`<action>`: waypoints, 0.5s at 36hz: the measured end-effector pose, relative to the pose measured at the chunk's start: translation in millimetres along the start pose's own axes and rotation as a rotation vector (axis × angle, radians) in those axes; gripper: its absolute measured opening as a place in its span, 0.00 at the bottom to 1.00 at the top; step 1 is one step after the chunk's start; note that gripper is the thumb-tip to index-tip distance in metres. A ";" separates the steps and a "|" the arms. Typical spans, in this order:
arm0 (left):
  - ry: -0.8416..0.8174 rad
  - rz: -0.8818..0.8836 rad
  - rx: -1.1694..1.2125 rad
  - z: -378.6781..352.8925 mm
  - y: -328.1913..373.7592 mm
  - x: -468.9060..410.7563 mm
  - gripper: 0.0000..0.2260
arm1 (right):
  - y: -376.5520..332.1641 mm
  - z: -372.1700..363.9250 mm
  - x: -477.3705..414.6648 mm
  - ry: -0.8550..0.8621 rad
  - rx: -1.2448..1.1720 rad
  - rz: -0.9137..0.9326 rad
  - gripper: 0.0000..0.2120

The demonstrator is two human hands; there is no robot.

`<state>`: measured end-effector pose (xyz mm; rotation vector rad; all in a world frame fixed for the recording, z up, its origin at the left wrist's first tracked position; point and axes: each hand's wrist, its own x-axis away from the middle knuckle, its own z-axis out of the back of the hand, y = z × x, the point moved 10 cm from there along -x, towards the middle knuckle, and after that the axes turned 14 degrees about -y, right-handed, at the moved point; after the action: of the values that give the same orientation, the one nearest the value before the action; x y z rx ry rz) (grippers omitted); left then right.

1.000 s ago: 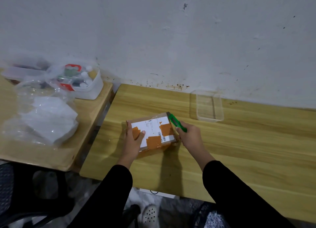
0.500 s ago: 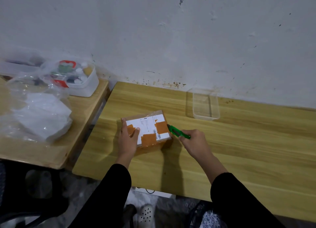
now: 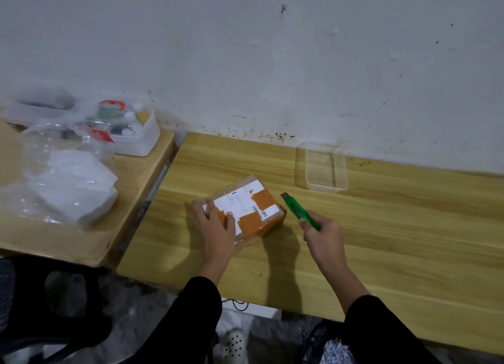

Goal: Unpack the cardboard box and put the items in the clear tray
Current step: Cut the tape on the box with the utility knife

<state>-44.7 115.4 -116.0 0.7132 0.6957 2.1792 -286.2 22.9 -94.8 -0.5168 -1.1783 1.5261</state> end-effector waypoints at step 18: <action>-0.129 0.151 -0.454 -18.2 24.1 -35.7 0.29 | -3.4 2.0 -19.5 0.041 -0.035 0.010 0.14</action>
<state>-47.4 69.2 -122.6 0.6701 0.0718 2.2880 -280.0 4.0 -96.0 -0.5754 -1.1738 1.4991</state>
